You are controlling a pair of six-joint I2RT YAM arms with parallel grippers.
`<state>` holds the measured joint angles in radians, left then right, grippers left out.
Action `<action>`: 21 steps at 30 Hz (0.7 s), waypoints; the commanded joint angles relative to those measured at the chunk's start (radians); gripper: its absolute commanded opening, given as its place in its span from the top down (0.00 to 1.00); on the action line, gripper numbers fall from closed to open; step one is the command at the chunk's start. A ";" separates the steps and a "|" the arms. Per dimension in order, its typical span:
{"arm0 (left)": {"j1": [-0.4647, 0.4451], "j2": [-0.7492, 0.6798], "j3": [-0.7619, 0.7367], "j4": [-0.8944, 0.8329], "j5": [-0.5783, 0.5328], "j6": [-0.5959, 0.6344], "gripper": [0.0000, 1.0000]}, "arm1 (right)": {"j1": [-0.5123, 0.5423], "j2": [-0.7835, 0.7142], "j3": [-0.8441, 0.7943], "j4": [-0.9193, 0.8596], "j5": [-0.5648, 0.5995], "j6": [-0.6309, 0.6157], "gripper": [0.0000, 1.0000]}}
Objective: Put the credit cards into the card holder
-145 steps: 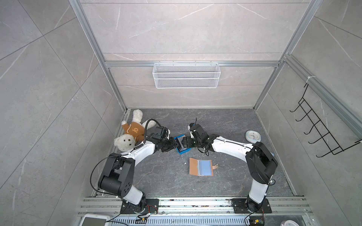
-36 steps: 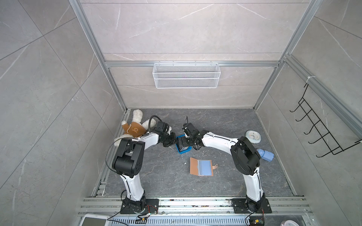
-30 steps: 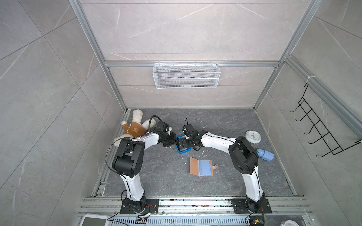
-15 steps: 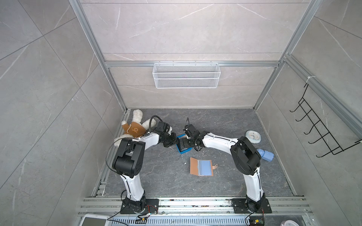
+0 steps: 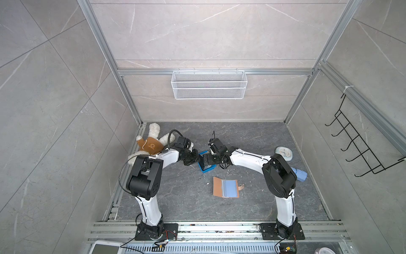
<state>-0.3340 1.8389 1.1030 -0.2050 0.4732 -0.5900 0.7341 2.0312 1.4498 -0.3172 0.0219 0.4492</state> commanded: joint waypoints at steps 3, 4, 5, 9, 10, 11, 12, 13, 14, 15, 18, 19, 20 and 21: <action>-0.009 0.018 0.031 -0.034 -0.016 0.023 0.90 | -0.008 -0.063 -0.029 -0.006 0.020 0.008 0.05; -0.010 0.020 0.032 -0.035 -0.015 0.022 0.89 | -0.008 -0.067 -0.033 -0.006 0.022 0.006 0.05; -0.010 0.020 0.033 -0.034 -0.015 0.022 0.89 | -0.008 -0.072 -0.037 -0.006 0.021 0.006 0.05; -0.012 0.016 0.035 -0.033 -0.016 0.018 0.89 | -0.010 -0.088 -0.059 -0.003 0.023 0.006 0.05; -0.013 0.016 0.035 -0.034 -0.015 0.019 0.89 | -0.008 -0.090 -0.063 -0.003 0.025 0.006 0.05; -0.013 0.014 0.035 -0.034 -0.014 0.018 0.88 | -0.010 -0.092 -0.068 -0.003 0.027 0.006 0.05; -0.013 0.011 0.035 -0.034 -0.014 0.016 0.88 | -0.009 -0.094 -0.072 -0.003 0.029 0.006 0.05; -0.015 0.010 0.034 -0.033 -0.014 0.016 0.88 | -0.009 -0.098 -0.079 -0.001 0.030 0.006 0.05; -0.015 0.008 0.034 -0.031 -0.012 0.016 0.88 | -0.009 -0.102 -0.084 0.000 0.030 0.006 0.05; -0.015 0.007 0.033 -0.031 -0.012 0.016 0.88 | -0.009 -0.108 -0.090 0.003 0.029 0.008 0.05; -0.015 0.003 0.032 -0.029 -0.010 0.013 0.93 | -0.009 -0.126 -0.114 0.005 0.028 0.011 0.05; -0.016 0.001 0.032 -0.029 -0.011 0.011 0.93 | -0.007 -0.134 -0.125 0.007 0.029 0.012 0.05; -0.015 0.002 0.031 -0.027 -0.011 0.011 0.94 | -0.009 -0.141 -0.132 0.010 0.029 0.012 0.05; -0.015 0.001 0.031 -0.027 -0.010 0.010 0.94 | -0.009 -0.150 -0.142 0.012 0.029 0.014 0.05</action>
<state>-0.3458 1.8393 1.1107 -0.2100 0.4709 -0.5907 0.7307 1.9293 1.3361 -0.3046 0.0303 0.4522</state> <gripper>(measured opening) 0.063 0.949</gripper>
